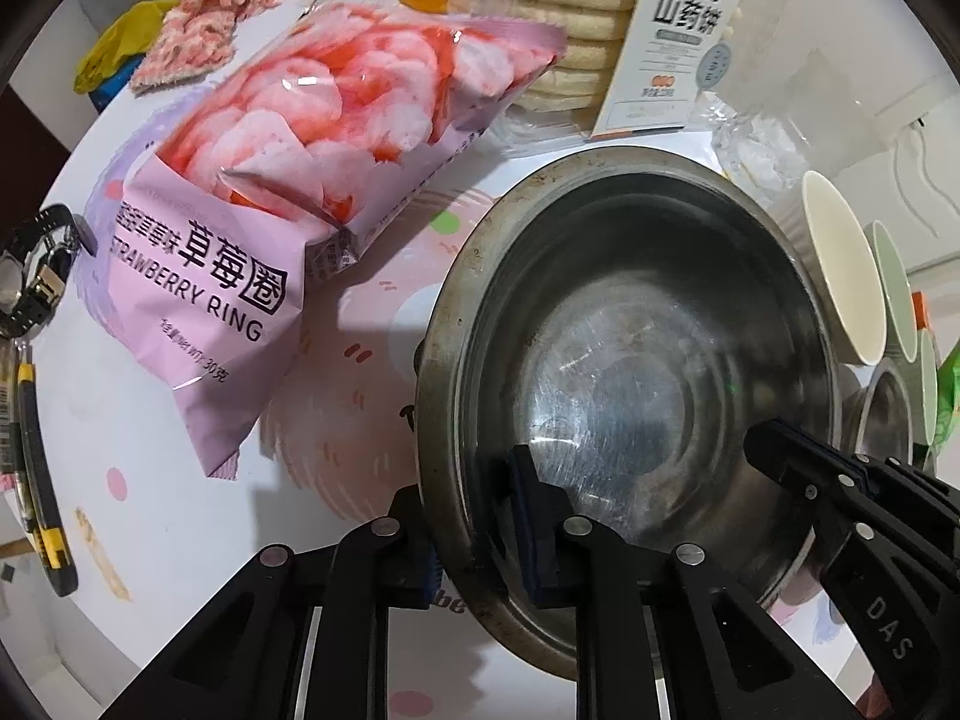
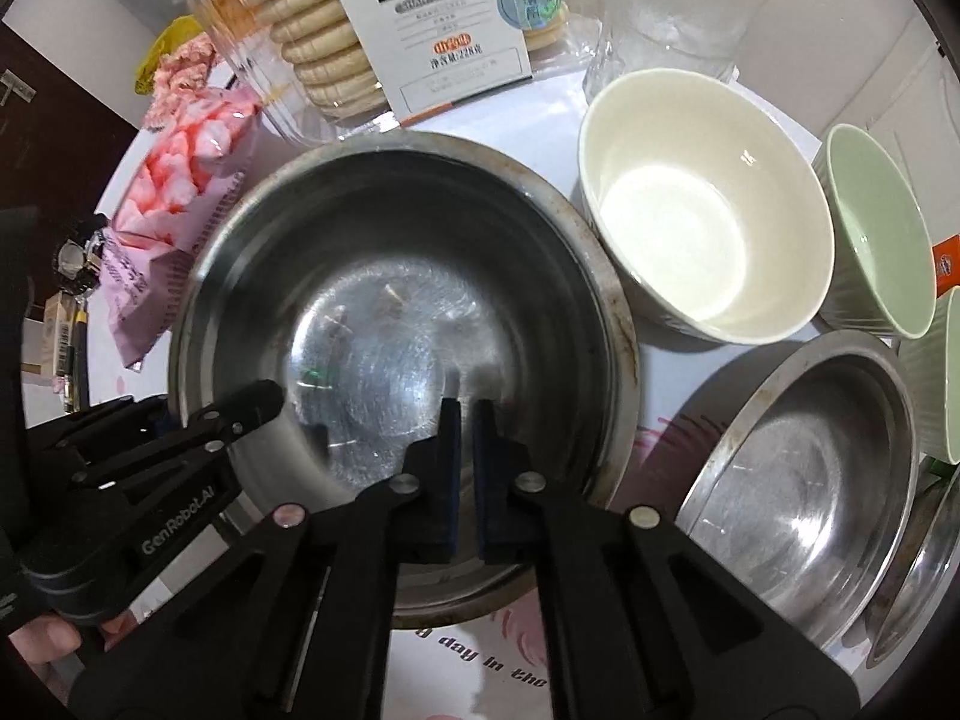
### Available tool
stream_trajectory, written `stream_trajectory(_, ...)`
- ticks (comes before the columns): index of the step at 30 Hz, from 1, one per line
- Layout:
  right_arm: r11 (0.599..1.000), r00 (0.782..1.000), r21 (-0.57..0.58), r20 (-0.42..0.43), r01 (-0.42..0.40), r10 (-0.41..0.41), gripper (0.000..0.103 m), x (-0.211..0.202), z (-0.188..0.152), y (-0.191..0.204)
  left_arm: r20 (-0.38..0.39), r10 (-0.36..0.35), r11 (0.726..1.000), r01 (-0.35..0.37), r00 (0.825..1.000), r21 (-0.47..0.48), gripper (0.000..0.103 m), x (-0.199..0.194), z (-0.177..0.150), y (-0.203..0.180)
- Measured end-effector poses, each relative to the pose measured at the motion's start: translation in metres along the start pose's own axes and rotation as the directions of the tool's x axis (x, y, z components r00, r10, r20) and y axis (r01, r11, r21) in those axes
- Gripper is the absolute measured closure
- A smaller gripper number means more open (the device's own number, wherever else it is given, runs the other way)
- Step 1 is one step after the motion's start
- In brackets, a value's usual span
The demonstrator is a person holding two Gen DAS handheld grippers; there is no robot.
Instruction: Organize plates and bowls
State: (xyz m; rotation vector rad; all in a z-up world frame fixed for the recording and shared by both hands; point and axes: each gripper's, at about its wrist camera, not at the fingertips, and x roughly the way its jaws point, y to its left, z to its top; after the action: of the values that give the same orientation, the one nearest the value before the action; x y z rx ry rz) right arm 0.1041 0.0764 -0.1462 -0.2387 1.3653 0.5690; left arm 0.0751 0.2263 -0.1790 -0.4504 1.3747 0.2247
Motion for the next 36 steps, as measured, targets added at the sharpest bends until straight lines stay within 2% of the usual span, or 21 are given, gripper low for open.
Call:
stream_trajectory(4,1.000,1.000,0.003,0.011,-0.008,0.008,0.100,-0.005,-0.004,0.005,0.015,0.002,1.000,-0.002,1.000,0.024,0.087,-0.008,0.000,0.006)
stream_trajectory(7,0.998,1.000,0.061,0.022,-0.017,0.016,0.100,-0.008,-0.006,-0.003,0.018,0.004,1.000,-0.005,1.000,0.031,0.087,-0.011,0.001,0.010)
stream_trajectory(10,0.996,0.997,0.083,0.074,-0.012,0.006,0.099,-0.022,-0.006,-0.012,0.027,0.012,0.999,-0.013,1.000,0.041,0.088,-0.015,0.000,0.009)
stream_trajectory(12,0.994,0.996,0.105,0.091,-0.006,-0.004,0.095,-0.029,-0.006,-0.021,0.023,0.008,1.000,-0.009,1.000,0.029,0.088,-0.020,0.000,0.010)
stream_trajectory(13,0.993,0.995,0.114,0.095,-0.004,-0.007,0.090,-0.031,-0.006,-0.025,0.024,0.008,1.000,-0.009,1.000,0.026,0.088,-0.021,0.000,0.013)
stream_trajectory(15,0.992,0.995,0.123,0.099,0.000,-0.012,0.088,-0.034,-0.005,-0.033,0.021,0.006,1.000,-0.007,1.000,0.026,0.088,-0.022,0.003,0.015)
stream_trajectory(16,0.992,0.995,0.128,0.097,-0.002,-0.011,0.087,-0.035,-0.005,-0.036,0.021,0.005,1.000,-0.006,1.000,0.026,0.088,-0.023,0.003,0.017)
stream_trajectory(19,0.990,0.997,0.144,0.074,-0.004,-0.007,0.074,-0.030,-0.004,-0.044,0.020,-0.001,1.000,0.001,1.000,0.023,0.088,-0.022,0.001,0.022)
stream_trajectory(20,0.989,0.998,0.145,0.068,-0.005,-0.005,0.073,-0.027,-0.005,-0.045,0.019,-0.004,1.000,0.003,1.000,0.020,0.088,-0.022,0.001,0.024)
stream_trajectory(24,0.991,0.999,0.137,0.035,-0.012,0.007,0.074,-0.012,-0.005,-0.041,0.020,-0.004,1.000,0.003,1.000,0.020,0.088,-0.022,-0.002,0.025)
stream_trajectory(25,0.991,1.000,0.131,0.027,-0.008,0.004,0.076,-0.008,-0.005,-0.040,0.022,-0.001,1.000,0.000,1.000,0.024,0.088,-0.022,-0.002,0.026)
stream_trajectory(26,0.992,1.000,0.127,0.017,0.006,-0.008,0.088,-0.006,-0.005,-0.040,0.023,-0.001,1.000,0.001,1.000,0.024,0.088,-0.023,-0.002,0.027)
stream_trajectory(31,0.991,1.000,0.136,0.011,-0.012,0.010,0.088,-0.007,-0.009,-0.043,0.022,0.001,1.000,-0.002,1.000,0.031,0.088,-0.021,-0.003,0.024)
stream_trajectory(36,0.988,0.999,0.151,0.050,-0.016,0.009,0.088,-0.027,-0.024,-0.042,0.067,-0.005,0.996,-0.001,0.998,0.086,0.087,-0.040,-0.017,0.022)
